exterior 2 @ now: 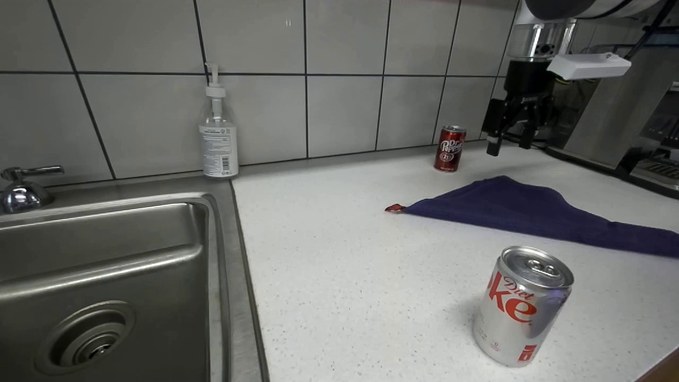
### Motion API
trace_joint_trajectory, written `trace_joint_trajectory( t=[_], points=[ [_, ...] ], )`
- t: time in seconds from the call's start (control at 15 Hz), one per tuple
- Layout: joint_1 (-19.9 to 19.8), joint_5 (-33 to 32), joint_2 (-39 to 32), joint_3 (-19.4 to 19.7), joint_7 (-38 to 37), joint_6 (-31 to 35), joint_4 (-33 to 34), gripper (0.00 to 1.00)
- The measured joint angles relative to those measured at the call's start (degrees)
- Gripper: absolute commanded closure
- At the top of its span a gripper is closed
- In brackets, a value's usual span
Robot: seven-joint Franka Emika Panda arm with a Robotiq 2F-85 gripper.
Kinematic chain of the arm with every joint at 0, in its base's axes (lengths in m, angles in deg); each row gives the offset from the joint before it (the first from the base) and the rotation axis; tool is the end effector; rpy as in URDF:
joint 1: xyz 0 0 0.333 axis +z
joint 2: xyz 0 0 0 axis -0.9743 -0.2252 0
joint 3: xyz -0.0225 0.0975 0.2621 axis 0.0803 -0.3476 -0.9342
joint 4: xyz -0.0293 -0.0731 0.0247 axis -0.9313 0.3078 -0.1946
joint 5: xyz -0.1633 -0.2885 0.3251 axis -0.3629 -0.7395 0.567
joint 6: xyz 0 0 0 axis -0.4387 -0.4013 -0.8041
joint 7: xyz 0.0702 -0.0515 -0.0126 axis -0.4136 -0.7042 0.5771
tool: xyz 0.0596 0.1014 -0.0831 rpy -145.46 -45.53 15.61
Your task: Fold the blue towel twice in a triangular shape
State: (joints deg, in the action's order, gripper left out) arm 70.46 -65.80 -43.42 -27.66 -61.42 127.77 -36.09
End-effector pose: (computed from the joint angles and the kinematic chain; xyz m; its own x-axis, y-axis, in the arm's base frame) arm 0.6566 -0.1412 0.1804 0.9999 -0.0111 -0.0045 -0.0108 -0.9980 0.0624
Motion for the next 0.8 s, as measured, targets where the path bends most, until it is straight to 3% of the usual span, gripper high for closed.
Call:
trace_joint_trajectory(
  t=[0.8],
  points=[
    [2.8, 0.4, 0.0, -3.8, -0.2, 1.1, -0.1, 0.00]
  ],
)
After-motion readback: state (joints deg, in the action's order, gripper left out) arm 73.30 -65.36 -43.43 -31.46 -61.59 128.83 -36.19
